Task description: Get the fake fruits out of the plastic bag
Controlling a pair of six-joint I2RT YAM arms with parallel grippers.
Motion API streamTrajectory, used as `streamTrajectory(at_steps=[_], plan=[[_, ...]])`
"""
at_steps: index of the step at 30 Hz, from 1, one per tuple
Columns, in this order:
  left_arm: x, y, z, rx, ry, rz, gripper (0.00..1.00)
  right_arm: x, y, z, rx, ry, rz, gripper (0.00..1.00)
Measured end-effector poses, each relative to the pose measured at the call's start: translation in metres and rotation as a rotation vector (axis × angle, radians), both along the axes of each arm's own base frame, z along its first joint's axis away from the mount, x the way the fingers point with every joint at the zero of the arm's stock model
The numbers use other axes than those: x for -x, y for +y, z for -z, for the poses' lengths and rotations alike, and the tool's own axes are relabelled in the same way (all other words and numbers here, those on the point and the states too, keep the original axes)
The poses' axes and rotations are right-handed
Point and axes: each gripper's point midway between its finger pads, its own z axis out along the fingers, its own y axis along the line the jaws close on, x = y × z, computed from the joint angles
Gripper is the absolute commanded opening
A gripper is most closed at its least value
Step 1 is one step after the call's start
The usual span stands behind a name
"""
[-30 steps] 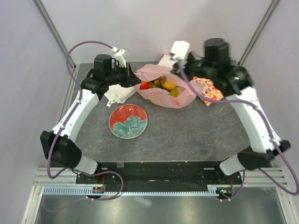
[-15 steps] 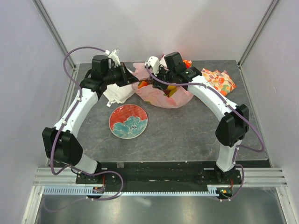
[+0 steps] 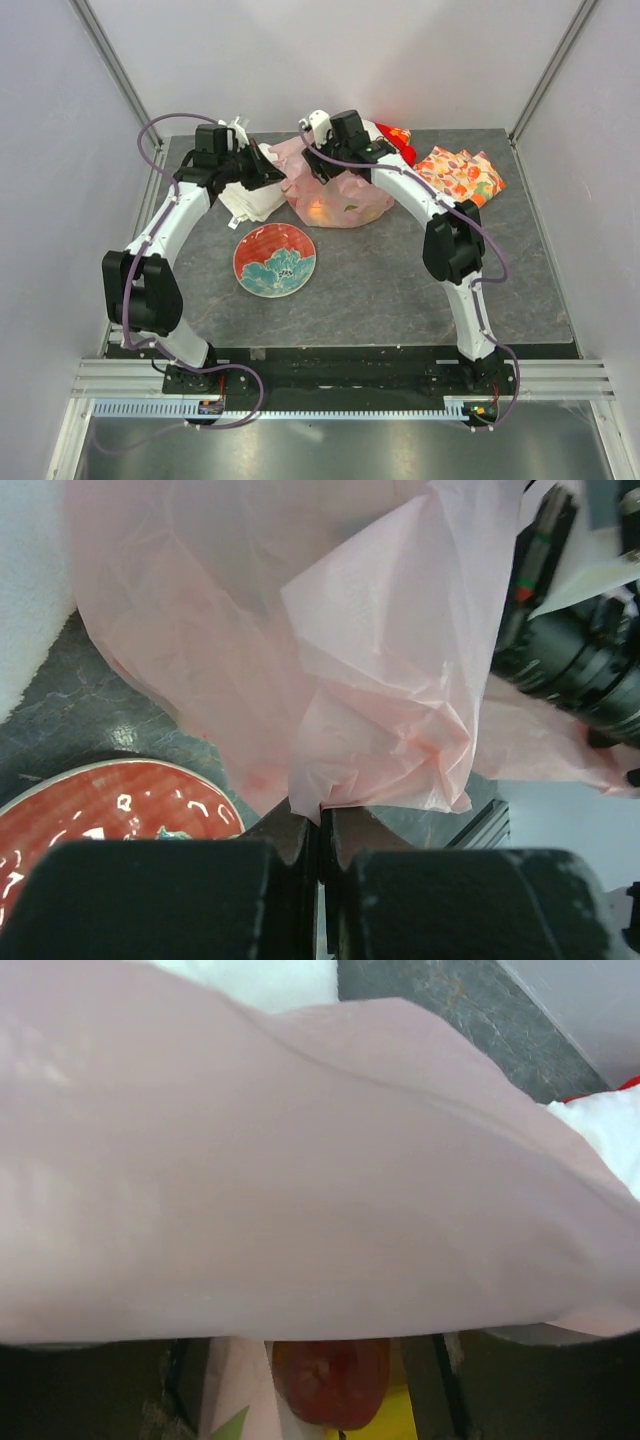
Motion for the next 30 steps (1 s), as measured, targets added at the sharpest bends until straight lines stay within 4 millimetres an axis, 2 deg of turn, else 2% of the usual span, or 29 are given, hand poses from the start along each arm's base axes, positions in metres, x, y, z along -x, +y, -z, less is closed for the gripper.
streamTrajectory(at_steps=[2, 4, 7, 10, 14, 15, 17, 20, 23, 24, 26, 28, 30], plan=[[0.001, 0.001, 0.001, -0.012, -0.005, 0.008, 0.02, 0.001, -0.002, -0.007, -0.035, 0.022, -0.022, 0.68], [0.001, 0.002, 0.003, -0.028, -0.010, 0.009, 0.02, 0.004, -0.007, -0.015, -0.062, 0.044, -0.042, 0.63], [0.000, 0.005, 0.007, -0.053, -0.013, 0.010, 0.02, 0.024, -0.026, -0.019, -0.063, 0.106, -0.052, 0.54], [-0.001, 0.005, 0.010, -0.063, -0.016, 0.016, 0.02, 0.084, -0.057, -0.007, -0.027, 0.231, -0.075, 0.53], [-0.001, 0.006, 0.011, -0.071, -0.022, 0.024, 0.02, 0.171, -0.077, 0.005, 0.012, 0.371, -0.169, 0.53], [-0.001, 0.006, 0.010, -0.073, -0.025, 0.025, 0.02, 0.186, -0.078, 0.005, 0.021, 0.392, -0.195, 0.54], [-0.001, 0.006, 0.010, -0.073, -0.025, 0.028, 0.02, 0.199, -0.077, 0.000, 0.029, 0.401, -0.236, 0.54], [0.000, 0.005, 0.010, -0.069, -0.025, 0.035, 0.02, 0.192, -0.076, -0.017, 0.011, 0.369, -0.259, 0.54], [0.003, 0.004, 0.014, -0.066, -0.015, 0.042, 0.02, 0.161, -0.072, -0.053, -0.058, 0.281, -0.240, 0.49], [0.004, 0.004, 0.016, -0.065, -0.010, 0.044, 0.02, 0.147, -0.070, -0.067, -0.083, 0.237, -0.229, 0.41], [0.007, 0.004, 0.021, -0.065, 0.004, 0.048, 0.02, 0.125, -0.069, -0.085, -0.119, 0.169, -0.202, 0.36], [0.009, 0.004, 0.025, -0.068, 0.014, 0.050, 0.02, 0.107, -0.067, -0.091, -0.132, 0.136, -0.173, 0.33], [0.010, 0.004, 0.024, -0.071, 0.008, 0.053, 0.02, 0.088, -0.062, -0.086, -0.131, 0.120, -0.154, 0.30]])
